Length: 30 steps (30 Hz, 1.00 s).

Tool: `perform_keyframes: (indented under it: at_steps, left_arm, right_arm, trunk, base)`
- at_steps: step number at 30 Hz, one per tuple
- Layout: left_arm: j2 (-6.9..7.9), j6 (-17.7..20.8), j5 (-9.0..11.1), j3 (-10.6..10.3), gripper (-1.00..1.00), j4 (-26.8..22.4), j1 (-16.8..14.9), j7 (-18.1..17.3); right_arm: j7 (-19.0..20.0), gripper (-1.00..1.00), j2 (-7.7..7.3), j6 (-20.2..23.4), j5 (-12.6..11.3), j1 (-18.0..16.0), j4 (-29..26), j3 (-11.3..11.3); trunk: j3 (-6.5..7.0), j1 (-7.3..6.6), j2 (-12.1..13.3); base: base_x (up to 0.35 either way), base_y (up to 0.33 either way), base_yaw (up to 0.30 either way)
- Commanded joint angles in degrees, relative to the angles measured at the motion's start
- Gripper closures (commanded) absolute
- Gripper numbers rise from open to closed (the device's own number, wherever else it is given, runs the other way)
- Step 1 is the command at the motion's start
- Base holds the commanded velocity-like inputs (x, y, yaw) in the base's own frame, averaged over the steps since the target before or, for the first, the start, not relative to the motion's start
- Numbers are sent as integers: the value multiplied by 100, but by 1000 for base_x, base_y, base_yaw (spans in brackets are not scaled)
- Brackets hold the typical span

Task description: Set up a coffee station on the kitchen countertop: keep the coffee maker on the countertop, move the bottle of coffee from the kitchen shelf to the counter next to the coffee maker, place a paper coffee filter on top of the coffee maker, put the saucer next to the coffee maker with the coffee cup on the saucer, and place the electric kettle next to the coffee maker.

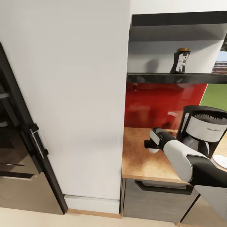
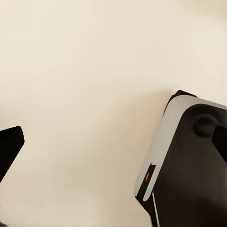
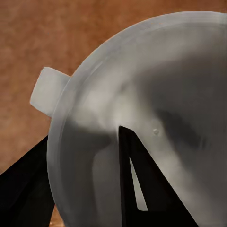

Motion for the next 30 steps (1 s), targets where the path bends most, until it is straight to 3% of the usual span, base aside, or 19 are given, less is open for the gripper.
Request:
perform_keyframes:
  at_steps: [1,24,30]
  left_arm:
    - [3,-1,41,21,-100,-7,1,-43]
    - [-1,17,41,21,-100,-7,1,-43]
    - [-1,-16,39,21,-100,-7,1,-43]
  right_arm:
    - [-28,100,29,-38,-11,-4,7,-38]
    - [-28,100,5,-55,-29,-4,87,-37]
    - [-28,100,-27,-66,-23,-4,217,-37]
  trunk:
    - [-12,0,-13]
    - [-12,0,-13]
    - [-12,0,-13]
  base:
    - [-326,-14,0]
    - [-290,-128,0]
    - [-148,-67,0]
